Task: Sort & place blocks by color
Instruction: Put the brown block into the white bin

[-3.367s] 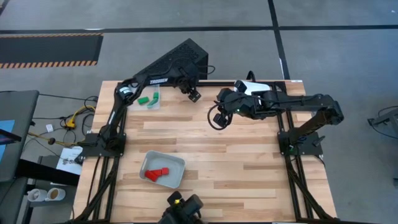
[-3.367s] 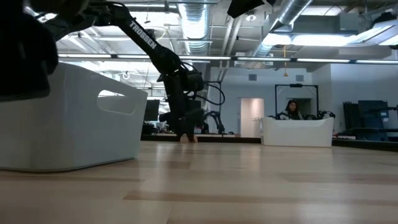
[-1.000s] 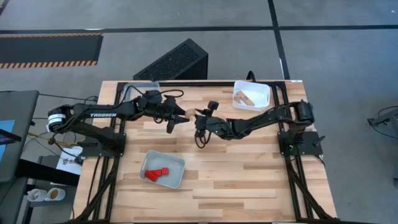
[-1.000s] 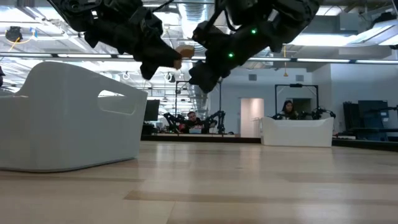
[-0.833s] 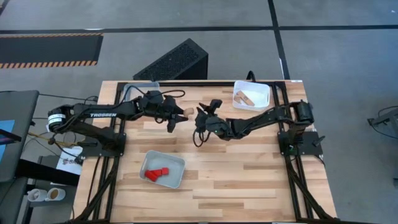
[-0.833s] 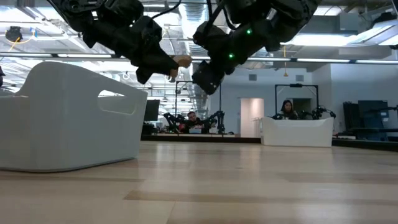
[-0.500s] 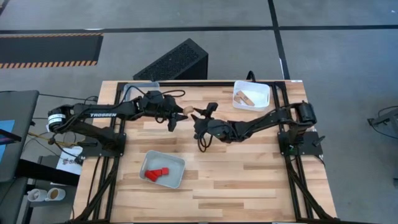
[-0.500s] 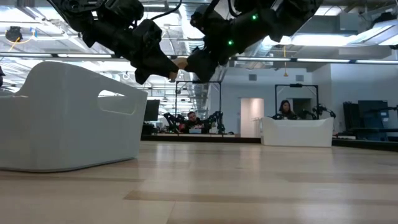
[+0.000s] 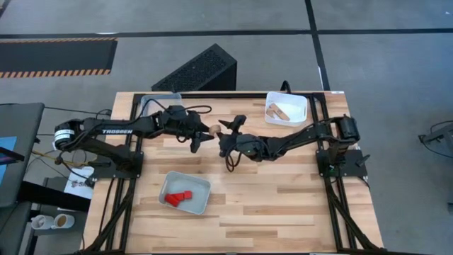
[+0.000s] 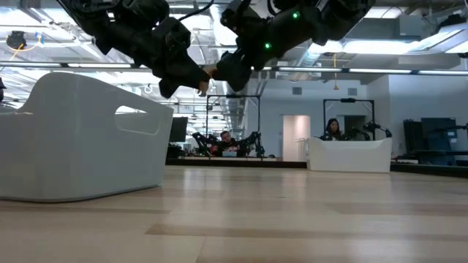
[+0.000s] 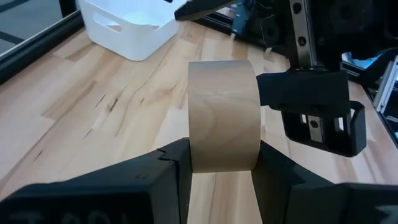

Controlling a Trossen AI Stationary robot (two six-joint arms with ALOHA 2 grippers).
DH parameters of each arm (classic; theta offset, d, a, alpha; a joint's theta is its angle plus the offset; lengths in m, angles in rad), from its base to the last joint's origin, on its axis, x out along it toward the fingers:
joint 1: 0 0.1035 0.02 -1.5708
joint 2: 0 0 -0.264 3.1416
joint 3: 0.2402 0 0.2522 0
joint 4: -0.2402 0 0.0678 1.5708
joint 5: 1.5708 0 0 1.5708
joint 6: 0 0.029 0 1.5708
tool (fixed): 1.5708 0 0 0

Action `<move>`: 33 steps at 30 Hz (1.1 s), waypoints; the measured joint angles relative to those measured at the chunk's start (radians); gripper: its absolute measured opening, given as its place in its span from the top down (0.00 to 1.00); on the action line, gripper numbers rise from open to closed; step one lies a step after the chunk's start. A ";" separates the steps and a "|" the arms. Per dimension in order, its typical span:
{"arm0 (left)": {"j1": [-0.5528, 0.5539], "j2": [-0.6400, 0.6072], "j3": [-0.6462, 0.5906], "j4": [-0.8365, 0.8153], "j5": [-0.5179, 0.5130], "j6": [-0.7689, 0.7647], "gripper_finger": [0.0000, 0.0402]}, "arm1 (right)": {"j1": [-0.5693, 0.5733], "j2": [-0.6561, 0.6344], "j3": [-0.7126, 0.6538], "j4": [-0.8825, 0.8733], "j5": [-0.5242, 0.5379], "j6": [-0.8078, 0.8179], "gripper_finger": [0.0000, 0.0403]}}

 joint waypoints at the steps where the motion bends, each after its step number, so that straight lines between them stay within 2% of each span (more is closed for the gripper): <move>1: -0.003 -0.001 0.001 0.000 0.000 0.001 0.76 | 0.000 0.000 0.011 -0.016 0.001 -0.005 0.43; 6: -0.009 -0.003 0.001 0.000 -0.016 0.000 0.76 | 0.000 0.002 0.061 -0.102 -0.004 -0.014 0.54; 13: -0.009 -0.003 0.002 -0.009 -0.018 -0.027 0.76 | 0.002 0.002 0.088 -0.183 -0.055 -0.031 0.85; 15: -0.009 -0.003 0.002 -0.008 -0.020 -0.031 0.73 | 0.002 0.003 0.088 -0.185 -0.051 -0.031 0.90; 24: -0.011 0.000 -0.001 -0.024 -0.049 0.102 0.36 | 0.017 -0.002 0.098 -0.169 0.043 0.000 0.90; 27: 0.000 -0.014 -0.002 -0.064 -0.048 0.118 0.27 | 0.025 -0.001 0.096 -0.216 0.171 -0.004 0.89; 30: 0.022 -0.056 -0.001 -0.111 -0.052 0.133 0.23 | 0.028 -0.010 0.096 -0.353 0.362 0.026 0.89; 32: 0.039 -0.096 -0.001 -0.153 -0.056 0.145 0.21 | 0.020 -0.038 0.095 -0.515 0.408 0.162 0.89; 33: 0.046 -0.120 -0.001 -0.170 -0.056 0.149 0.21 | 0.011 -0.063 0.096 -0.624 0.390 0.279 0.89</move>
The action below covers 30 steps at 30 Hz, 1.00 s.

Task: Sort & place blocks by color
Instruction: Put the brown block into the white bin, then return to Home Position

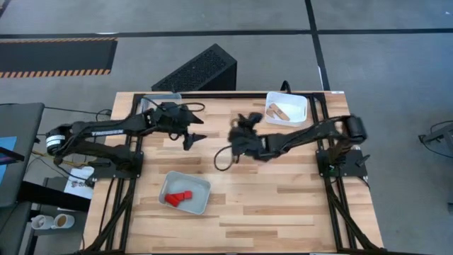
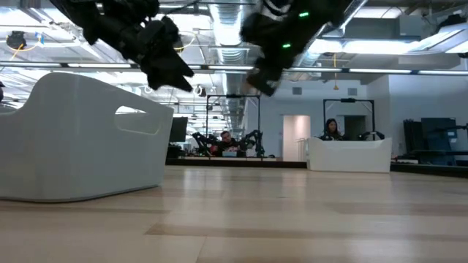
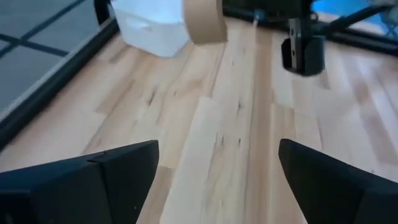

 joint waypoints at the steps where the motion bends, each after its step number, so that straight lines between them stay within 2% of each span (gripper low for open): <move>1: 0.006 -0.026 0.000 -0.014 0.003 0.001 0.21 | -0.016 -0.034 -0.001 -0.138 -0.046 0.137 0.90; 4: 0.011 -0.110 0.000 -0.024 0.022 -0.002 0.22 | -0.106 -0.113 0.000 -0.502 -0.235 0.545 0.90; 5: 0.009 -0.137 0.000 -0.027 0.033 -0.003 0.22 | -0.140 -0.133 -0.008 -0.617 -0.265 0.646 0.90; 8: -0.004 -0.203 0.001 -0.015 0.052 -0.004 0.24 | -0.235 -0.198 -0.050 -0.831 -0.310 0.811 0.90; 12: -0.018 -0.247 0.000 -0.015 0.052 -0.004 0.25 | -0.384 -0.279 -0.127 -0.898 -0.457 0.829 0.88; 16: -0.031 -0.240 0.000 -0.010 0.052 -0.009 0.25 | -0.529 -0.316 -0.209 -0.813 -0.595 0.755 0.85; 19: -0.047 -0.217 0.000 -0.012 0.052 -0.011 0.25 | -0.585 -0.321 -0.231 -0.773 -0.691 0.717 0.80; 26: -0.073 -0.185 0.000 -0.003 0.047 -0.015 0.25 | -0.584 -0.352 -0.229 -0.748 -0.731 0.691 0.56; 30: -0.073 -0.185 0.000 0.017 0.024 -0.016 0.25 | -0.577 -0.392 -0.229 -0.753 -0.732 0.695 0.47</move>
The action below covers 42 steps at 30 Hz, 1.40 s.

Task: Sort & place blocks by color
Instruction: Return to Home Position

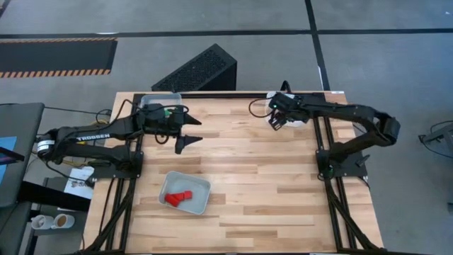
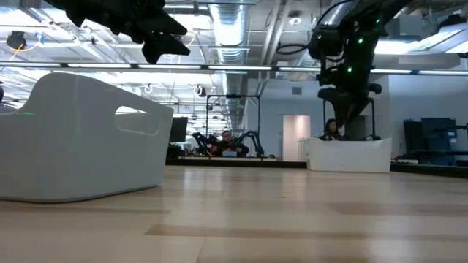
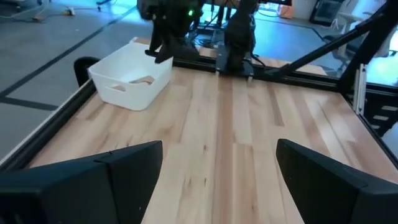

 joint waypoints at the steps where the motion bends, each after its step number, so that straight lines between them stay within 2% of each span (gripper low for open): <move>1: 0.000 0.000 0.000 -0.001 -0.002 0.000 0.25 | 0.001 -0.015 0.000 -0.001 0.000 0.004 0.46; 4: 0.000 -0.022 0.000 -0.005 -0.005 0.008 0.25 | 0.033 -0.076 0.000 0.019 -0.006 0.004 0.44; 7: 0.000 -0.095 0.000 -0.020 -0.001 0.026 0.25 | 0.122 -0.174 0.000 0.124 -0.042 -0.072 0.47; 10: 0.000 -0.204 0.000 -0.030 -0.022 0.046 0.25 | 0.242 -0.285 -0.034 0.337 -0.123 -0.193 0.52; 13: 0.000 -0.299 -0.006 -0.028 -0.062 0.057 0.25 | 0.354 -0.392 -0.123 0.633 -0.251 -0.307 0.59; 16: 0.002 -0.374 -0.019 -0.066 -0.074 0.058 0.25 | 0.451 -0.470 -0.225 0.850 -0.353 -0.386 0.67; 19: 0.004 -0.463 -0.021 -0.126 -0.095 0.059 0.25 | 0.521 -0.530 -0.320 0.971 -0.364 -0.448 0.76; 22: 0.004 -0.561 -0.021 -0.160 -0.098 0.059 0.25 | 0.531 -0.596 -0.408 1.036 -0.363 -0.455 0.83; 26: 0.004 -0.677 -0.050 -0.121 -0.098 0.054 0.25 | 0.504 -0.685 -0.526 1.094 -0.360 -0.426 0.90; 31: 0.004 -0.806 -0.216 0.027 -0.130 -0.014 0.25 | 0.458 -0.789 -0.675 1.254 -0.365 -0.401 0.96; 35: 0.004 -0.877 -0.374 0.152 -0.173 -0.069 0.25 | 0.439 -0.858 -0.764 1.339 -0.399 -0.390 0.98; 39: 0.004 -0.909 -0.487 0.241 -0.203 -0.094 0.27 | 0.444 -0.926 -0.816 1.350 -0.422 -0.373 0.97; 42: 0.004 -0.912 -0.524 0.255 -0.208 -0.083 0.34 | 0.458 -0.971 -0.848 1.352 -0.422 -0.374 0.96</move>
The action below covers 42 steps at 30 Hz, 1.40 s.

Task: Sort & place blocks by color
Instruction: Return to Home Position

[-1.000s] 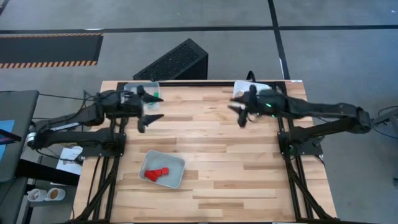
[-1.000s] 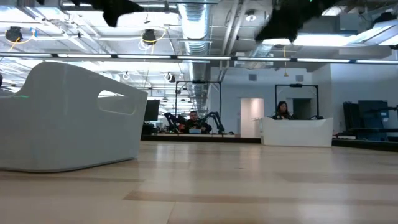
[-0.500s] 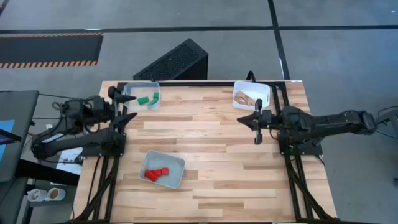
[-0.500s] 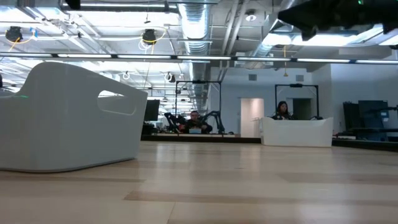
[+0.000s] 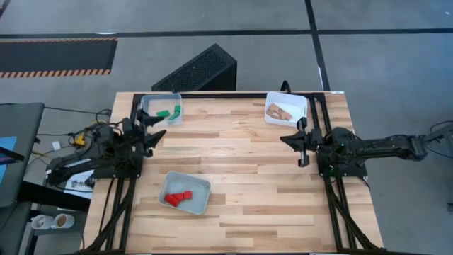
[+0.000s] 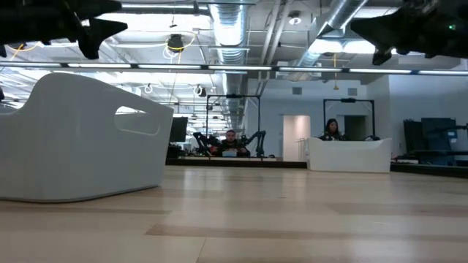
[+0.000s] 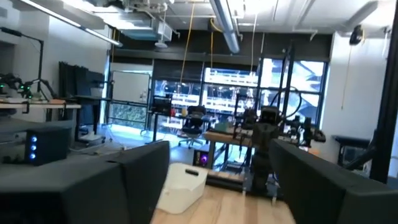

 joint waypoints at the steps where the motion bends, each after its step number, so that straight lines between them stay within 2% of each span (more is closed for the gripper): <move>1: 0.000 0.000 -0.006 -0.001 -0.001 0.007 0.37 | 0.003 -0.014 -0.011 0.001 -0.001 -0.002 0.97; 7: 0.000 0.000 -0.016 -0.021 0.005 0.034 0.69 | 0.001 -0.104 -0.100 0.015 0.002 -0.007 0.98; 11: 0.000 0.000 -0.016 -0.035 0.049 0.021 0.93 | -0.007 -0.141 -0.101 -0.044 0.006 0.002 0.97; 12: 0.000 0.000 -0.016 -0.042 0.059 0.021 0.96 | -0.010 -0.143 -0.101 -0.044 0.004 0.005 0.97; 24: -0.001 0.000 -0.016 -0.100 0.053 0.021 1.00 | -0.009 -0.144 -0.102 -0.066 0.004 0.007 0.98; 30: -0.001 0.000 -0.016 -0.105 0.041 0.081 1.00 | -0.009 -0.144 -0.103 -0.079 0.005 0.014 0.98; 37: -0.001 0.000 -0.021 -0.210 0.033 0.098 1.00 | -0.009 -0.144 -0.103 -0.099 0.006 0.028 0.98; 42: -0.001 -0.021 -0.147 -0.040 0.068 0.029 1.00 | -0.009 -0.144 -0.103 -0.104 0.007 0.030 0.98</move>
